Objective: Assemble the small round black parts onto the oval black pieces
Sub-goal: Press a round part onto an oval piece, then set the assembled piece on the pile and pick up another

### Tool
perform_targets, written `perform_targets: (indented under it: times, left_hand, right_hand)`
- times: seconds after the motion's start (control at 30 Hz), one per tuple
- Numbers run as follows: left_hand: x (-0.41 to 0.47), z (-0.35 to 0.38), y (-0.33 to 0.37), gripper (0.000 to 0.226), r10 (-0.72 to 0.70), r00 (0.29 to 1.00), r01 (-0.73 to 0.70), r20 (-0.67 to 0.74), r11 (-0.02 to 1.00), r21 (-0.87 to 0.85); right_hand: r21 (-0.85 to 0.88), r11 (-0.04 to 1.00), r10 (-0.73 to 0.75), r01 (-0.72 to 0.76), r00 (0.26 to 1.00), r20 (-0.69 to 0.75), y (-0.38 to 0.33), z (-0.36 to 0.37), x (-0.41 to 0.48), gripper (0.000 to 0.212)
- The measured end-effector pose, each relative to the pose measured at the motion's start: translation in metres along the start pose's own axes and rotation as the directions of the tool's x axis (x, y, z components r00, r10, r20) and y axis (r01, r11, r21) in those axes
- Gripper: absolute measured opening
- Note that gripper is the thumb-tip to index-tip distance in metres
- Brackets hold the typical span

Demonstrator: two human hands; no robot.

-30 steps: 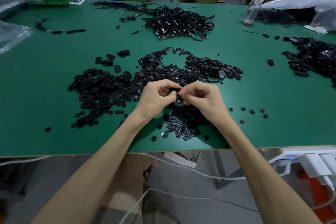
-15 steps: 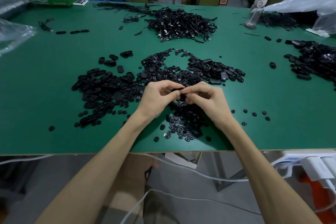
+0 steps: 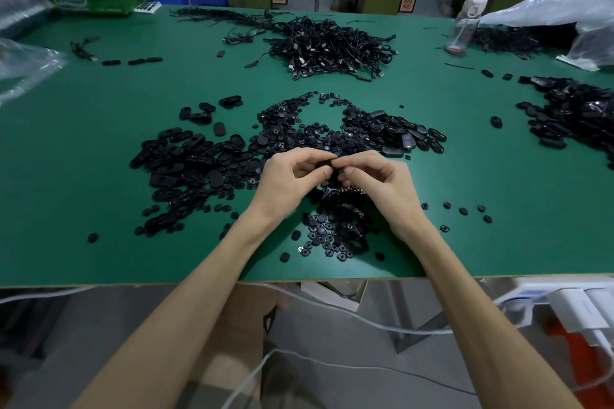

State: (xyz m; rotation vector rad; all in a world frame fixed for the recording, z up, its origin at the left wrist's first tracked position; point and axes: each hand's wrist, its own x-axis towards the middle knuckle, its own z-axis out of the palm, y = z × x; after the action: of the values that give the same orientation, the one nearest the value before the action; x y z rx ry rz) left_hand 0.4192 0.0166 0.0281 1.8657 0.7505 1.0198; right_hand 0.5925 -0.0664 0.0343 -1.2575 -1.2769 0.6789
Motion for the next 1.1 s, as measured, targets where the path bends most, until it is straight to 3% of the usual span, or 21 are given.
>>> perform_targets:
  times: [0.1, 0.2, 0.33, 0.43, 0.53, 0.6, 0.67, 0.8, 0.93, 1.03, 1.1]
  left_hand:
    - [0.0, 0.0, 0.004, 0.031, -0.003, 0.998, 0.006, -0.07, 0.999, 0.045]
    - [0.005, -0.008, 0.005, 0.028, -0.051, 0.974, 0.061, -0.222, 0.997, 0.037]
    - [0.019, -0.04, -0.003, 0.036, -0.105, 0.944, 0.19, -0.312, 0.947, 0.257]
    - [0.03, -0.076, -0.016, 0.042, -0.118, 0.931, 0.298, -0.347, 0.794, 0.53]
    - [0.034, -0.111, -0.031, 0.036, -0.158, 0.914, 0.401, -0.374, 0.495, 0.771]
    - [0.031, -0.126, -0.036, 0.015, -0.206, 0.908, 0.416, -0.364, 0.358, 0.836]
    - [0.032, -0.135, -0.04, 0.012, -0.2, 0.918, 0.39, -0.342, 0.305, 0.869]
    - [0.036, -0.14, -0.045, 0.017, -0.184, 0.927, 0.372, -0.327, 0.326, 0.869]
    - [0.044, -0.144, -0.047, 0.02, -0.272, 0.883, 0.467, -0.383, 0.424, 0.776]
    - [0.05, -0.147, -0.046, 0.033, -0.397, 0.805, 0.593, -0.441, 0.5, 0.632]
    - [0.05, -0.148, -0.047, 0.027, -0.388, 0.803, 0.596, -0.452, 0.516, 0.615]
  right_hand:
    - [-0.021, 0.999, 0.024, -0.027, 0.986, -0.163, 0.001, -0.002, 0.002, 0.031]
    - [-0.008, 0.994, 0.101, -0.111, 0.927, -0.361, 0.005, -0.007, 0.005, 0.046]
    - [0.06, 0.973, 0.228, -0.224, 0.879, -0.418, 0.012, -0.012, 0.008, 0.069]
    - [0.063, 0.966, 0.254, -0.252, 0.868, -0.427, 0.015, -0.012, 0.008, 0.076]
    - [0.059, 0.969, 0.241, -0.241, 0.863, -0.444, 0.016, -0.012, 0.008, 0.067]
    - [0.06, 0.969, 0.242, -0.241, 0.862, -0.445, 0.016, -0.012, 0.008, 0.056]
    - [0.023, 0.97, 0.229, -0.242, 0.881, -0.414, 0.015, -0.011, 0.008, 0.051]
    - [-0.262, 0.947, 0.12, -0.188, 0.96, -0.255, 0.01, -0.007, 0.005, 0.047]
    - [-0.594, 0.801, 0.042, -0.08, 0.996, -0.077, 0.01, 0.002, 0.006, 0.049]
    - [-0.697, 0.714, 0.08, -0.073, 0.997, -0.023, 0.011, 0.004, 0.007, 0.05]
    - [-0.705, 0.705, 0.09, -0.078, 0.996, -0.021, 0.012, 0.005, 0.007, 0.047]
